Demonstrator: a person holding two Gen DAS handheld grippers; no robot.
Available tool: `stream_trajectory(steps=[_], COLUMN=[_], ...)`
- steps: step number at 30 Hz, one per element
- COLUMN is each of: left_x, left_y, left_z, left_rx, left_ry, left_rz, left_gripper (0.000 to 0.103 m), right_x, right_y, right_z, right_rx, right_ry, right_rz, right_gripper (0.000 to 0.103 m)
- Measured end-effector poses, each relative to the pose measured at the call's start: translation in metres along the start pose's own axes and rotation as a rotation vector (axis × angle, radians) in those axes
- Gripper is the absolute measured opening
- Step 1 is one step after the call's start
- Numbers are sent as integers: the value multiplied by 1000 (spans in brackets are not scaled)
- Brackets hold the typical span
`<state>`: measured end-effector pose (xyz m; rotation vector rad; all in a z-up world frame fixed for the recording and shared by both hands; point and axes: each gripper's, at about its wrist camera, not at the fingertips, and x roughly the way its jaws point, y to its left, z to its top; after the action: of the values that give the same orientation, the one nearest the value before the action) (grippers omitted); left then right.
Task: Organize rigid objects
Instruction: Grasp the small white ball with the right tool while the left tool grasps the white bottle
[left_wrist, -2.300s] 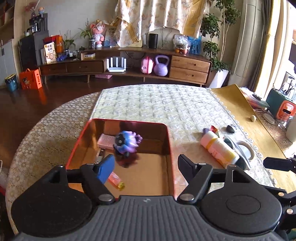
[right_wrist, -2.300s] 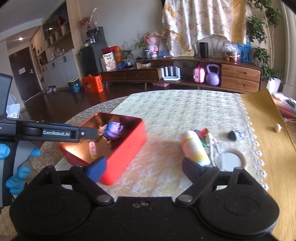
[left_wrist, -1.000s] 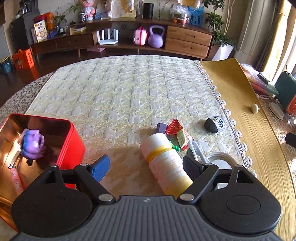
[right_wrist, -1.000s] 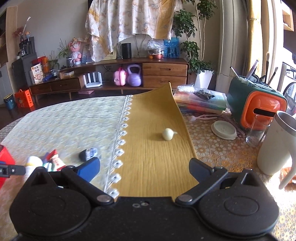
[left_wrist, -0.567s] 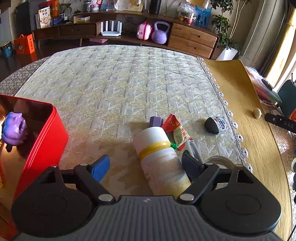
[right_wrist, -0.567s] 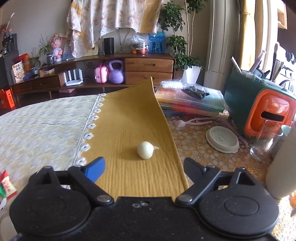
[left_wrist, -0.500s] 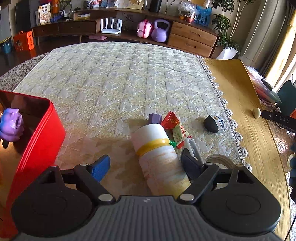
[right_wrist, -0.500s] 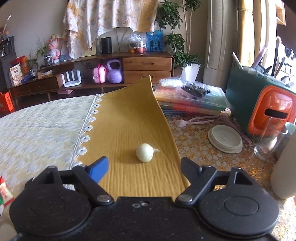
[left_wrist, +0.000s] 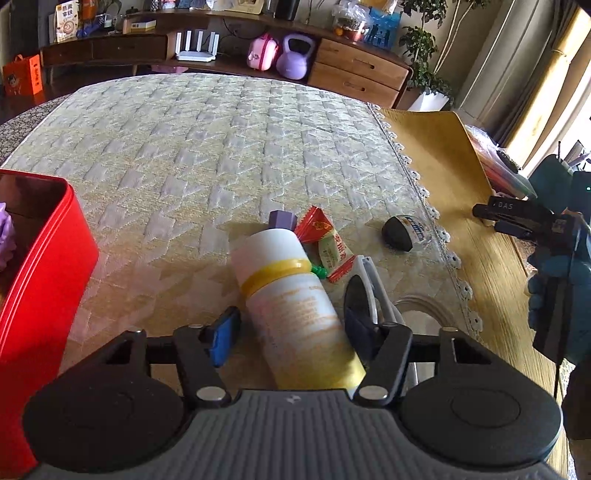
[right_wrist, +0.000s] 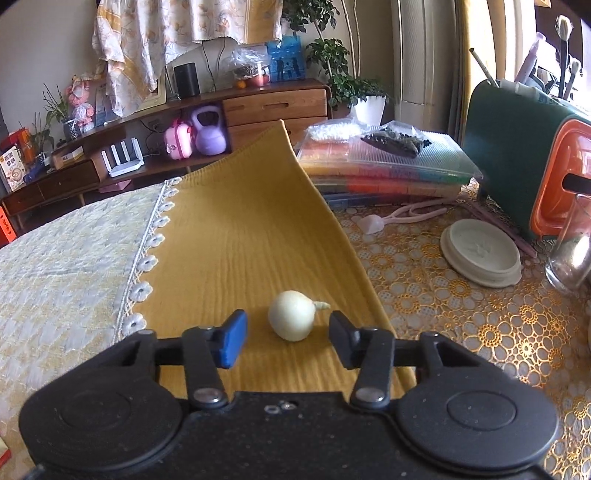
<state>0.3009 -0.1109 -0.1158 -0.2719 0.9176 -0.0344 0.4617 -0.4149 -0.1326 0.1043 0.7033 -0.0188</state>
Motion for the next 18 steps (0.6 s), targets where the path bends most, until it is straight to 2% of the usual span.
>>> stream_trajectory(steps=[3,6,13,18], left_x=[-1,-1,-4,-11], left_y=[1,4,7,14], left_z=[-1,-1,-2,-5], left_rx=[-14,-25,-32,-49], left_ry=[2,2,13,25], left_rz=[-13,-26,-26,-19], left_gripper=[54,54,53,53], right_x=[0,-1,-16,-44], right_y=[1,1,-1,1], right_z=[-2,-2,-5,-12], right_rx=[-7,-22,-25,-18], right_ry=[-13,-16,-24,-33], right_rz=[-18,-25,-7,50], right_gripper=[39,26,26,26])
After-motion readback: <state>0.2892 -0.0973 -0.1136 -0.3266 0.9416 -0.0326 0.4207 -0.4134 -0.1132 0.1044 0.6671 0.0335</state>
